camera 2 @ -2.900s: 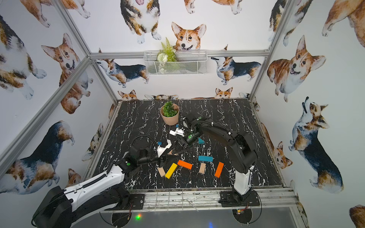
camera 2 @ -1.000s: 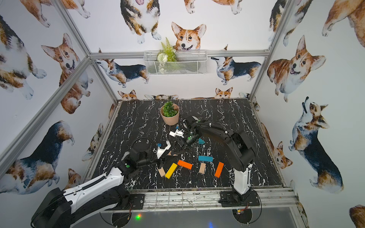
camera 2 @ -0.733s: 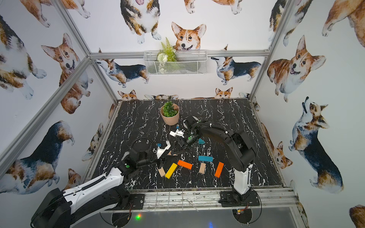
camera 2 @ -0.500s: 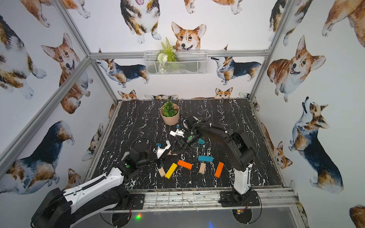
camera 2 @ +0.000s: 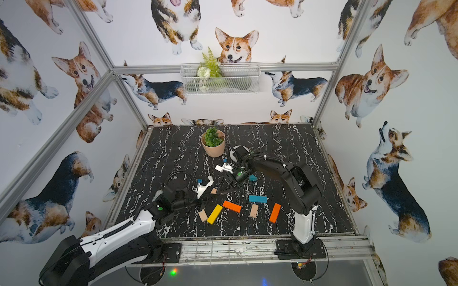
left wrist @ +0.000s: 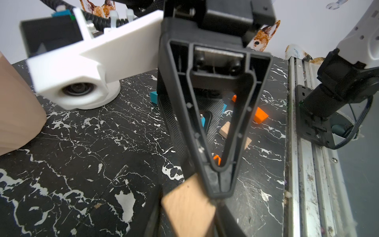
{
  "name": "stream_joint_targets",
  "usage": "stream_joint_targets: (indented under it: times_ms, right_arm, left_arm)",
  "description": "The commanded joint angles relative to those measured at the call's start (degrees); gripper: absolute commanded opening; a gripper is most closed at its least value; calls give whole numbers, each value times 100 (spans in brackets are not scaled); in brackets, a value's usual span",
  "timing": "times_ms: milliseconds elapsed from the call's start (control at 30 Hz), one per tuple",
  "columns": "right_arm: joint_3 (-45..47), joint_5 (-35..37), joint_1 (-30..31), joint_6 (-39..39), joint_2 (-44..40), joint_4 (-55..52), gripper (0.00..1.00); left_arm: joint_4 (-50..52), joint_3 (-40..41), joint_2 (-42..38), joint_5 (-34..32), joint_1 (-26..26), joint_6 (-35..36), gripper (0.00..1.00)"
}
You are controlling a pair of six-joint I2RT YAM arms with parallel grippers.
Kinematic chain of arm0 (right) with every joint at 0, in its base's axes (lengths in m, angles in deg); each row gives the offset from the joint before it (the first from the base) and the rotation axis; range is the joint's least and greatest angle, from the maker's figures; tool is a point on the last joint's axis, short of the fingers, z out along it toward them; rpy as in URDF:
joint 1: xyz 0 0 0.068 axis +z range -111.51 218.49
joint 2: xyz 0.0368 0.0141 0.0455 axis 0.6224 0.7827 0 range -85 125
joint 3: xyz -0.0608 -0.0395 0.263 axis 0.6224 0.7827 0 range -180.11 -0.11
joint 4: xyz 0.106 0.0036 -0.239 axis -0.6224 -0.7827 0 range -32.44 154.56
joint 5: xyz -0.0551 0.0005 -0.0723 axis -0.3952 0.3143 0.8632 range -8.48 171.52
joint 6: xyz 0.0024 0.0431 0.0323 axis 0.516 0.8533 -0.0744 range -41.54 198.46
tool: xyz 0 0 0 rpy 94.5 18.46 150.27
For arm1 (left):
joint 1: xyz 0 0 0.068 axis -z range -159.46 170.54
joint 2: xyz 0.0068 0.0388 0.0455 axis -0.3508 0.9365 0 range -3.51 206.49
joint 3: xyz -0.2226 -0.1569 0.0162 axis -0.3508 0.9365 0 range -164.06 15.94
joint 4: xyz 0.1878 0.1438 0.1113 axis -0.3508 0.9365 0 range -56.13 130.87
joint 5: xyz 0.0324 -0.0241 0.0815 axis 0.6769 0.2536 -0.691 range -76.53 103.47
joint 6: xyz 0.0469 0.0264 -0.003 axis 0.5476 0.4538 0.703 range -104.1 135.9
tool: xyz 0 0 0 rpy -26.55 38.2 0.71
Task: Assemble a carrot with building blocks
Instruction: Place the building block at the center of the board.
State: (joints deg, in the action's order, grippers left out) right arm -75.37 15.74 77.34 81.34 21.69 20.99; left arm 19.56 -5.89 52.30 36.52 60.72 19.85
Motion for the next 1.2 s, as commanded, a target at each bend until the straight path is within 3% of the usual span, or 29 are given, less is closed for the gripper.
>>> stream_joint_targets:
  times_ms: [0,267,433,500,733,1000,1167]
  right_arm:
    - [38,549,-9,-11,38,-73,42]
    - [29,514,-18,63,-14,49,42]
    - [47,487,-17,76,-17,94,36]
    - [56,487,-13,68,-8,94,34]
    - [108,469,-11,73,-17,138,28]
    - [90,453,-12,151,22,268,24]
    - [49,352,-13,178,72,349,22]
  left_arm:
    - [-679,-18,-31,-35,-3,1,9]
    - [-826,86,-91,-153,-10,18,9]
    - [-901,117,-36,-200,-2,36,24]
    - [-915,117,-20,-179,-4,41,35]
    - [-950,114,37,-142,-2,36,47]
    - [-1033,91,234,-90,-5,36,45]
    - [-1057,82,342,-72,-6,54,35]
